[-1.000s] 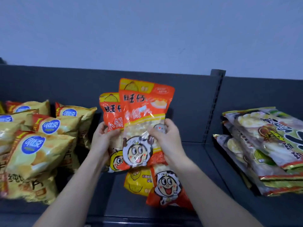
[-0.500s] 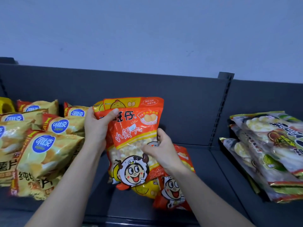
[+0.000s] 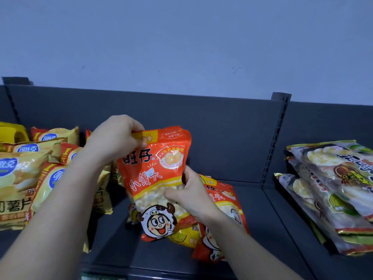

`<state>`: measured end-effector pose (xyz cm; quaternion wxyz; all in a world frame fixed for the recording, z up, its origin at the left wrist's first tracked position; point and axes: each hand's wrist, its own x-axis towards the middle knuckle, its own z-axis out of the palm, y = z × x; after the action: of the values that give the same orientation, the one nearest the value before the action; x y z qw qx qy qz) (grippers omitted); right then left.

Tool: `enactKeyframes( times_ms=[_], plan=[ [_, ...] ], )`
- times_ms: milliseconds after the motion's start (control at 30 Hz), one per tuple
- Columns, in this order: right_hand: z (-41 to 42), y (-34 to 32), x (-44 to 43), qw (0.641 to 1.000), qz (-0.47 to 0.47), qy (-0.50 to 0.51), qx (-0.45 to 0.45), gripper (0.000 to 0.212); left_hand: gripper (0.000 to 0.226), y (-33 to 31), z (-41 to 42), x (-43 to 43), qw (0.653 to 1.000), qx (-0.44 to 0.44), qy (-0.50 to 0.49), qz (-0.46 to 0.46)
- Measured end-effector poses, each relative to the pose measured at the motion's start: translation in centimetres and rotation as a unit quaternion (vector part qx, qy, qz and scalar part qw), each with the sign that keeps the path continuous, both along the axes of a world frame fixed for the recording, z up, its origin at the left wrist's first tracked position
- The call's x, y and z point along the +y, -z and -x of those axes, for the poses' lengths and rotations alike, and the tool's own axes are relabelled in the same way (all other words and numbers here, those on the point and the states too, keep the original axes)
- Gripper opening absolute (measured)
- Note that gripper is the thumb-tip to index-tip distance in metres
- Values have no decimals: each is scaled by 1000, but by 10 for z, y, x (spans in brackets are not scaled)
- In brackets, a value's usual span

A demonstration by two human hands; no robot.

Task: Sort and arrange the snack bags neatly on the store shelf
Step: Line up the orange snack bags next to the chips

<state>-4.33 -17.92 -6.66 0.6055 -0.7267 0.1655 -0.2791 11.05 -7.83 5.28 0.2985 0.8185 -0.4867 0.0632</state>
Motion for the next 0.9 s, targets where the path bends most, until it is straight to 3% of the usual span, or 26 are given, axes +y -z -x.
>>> enactKeyframes(
  times_ms=[133, 200, 267, 367, 433, 500, 567, 767, 867, 900],
  plan=[
    [11, -11, -6, 997, 5, -66, 28, 34, 9, 13, 5, 1, 995, -41, 23, 87],
    [17, -11, -22, 1000, 15, 18, 6, 45, 18, 22, 3, 0, 996, -57, 22, 62],
    [22, -2, -48, 983, 57, 171, 40, 47, 25, 28, 0, -2, 998, -54, 4, 38],
    [31, 21, -85, 891, 118, 332, 288, 31, 14, 35, -2, -5, 997, -59, -9, 45],
    [38, 40, -105, 856, 61, 338, 387, 62, 11, 38, -2, -8, 995, -91, -13, 41],
    [43, 56, -118, 873, -57, 324, 359, 99, 15, 41, -3, -10, 994, -105, -12, 38],
    [49, 70, -130, 890, -136, 309, 308, 111, 15, 44, -4, -12, 993, -113, -10, 40],
    [48, 40, -110, 908, -247, 319, 111, 44, 6, 52, -6, -16, 992, -109, 19, 66],
    [38, 5, -98, 927, -240, 287, 30, 10, 2, 54, -6, -17, 990, -110, 30, 83],
    [35, -8, -95, 932, -227, 282, 1, 8, 1, 53, -6, -16, 990, -109, 30, 86]
  ],
)
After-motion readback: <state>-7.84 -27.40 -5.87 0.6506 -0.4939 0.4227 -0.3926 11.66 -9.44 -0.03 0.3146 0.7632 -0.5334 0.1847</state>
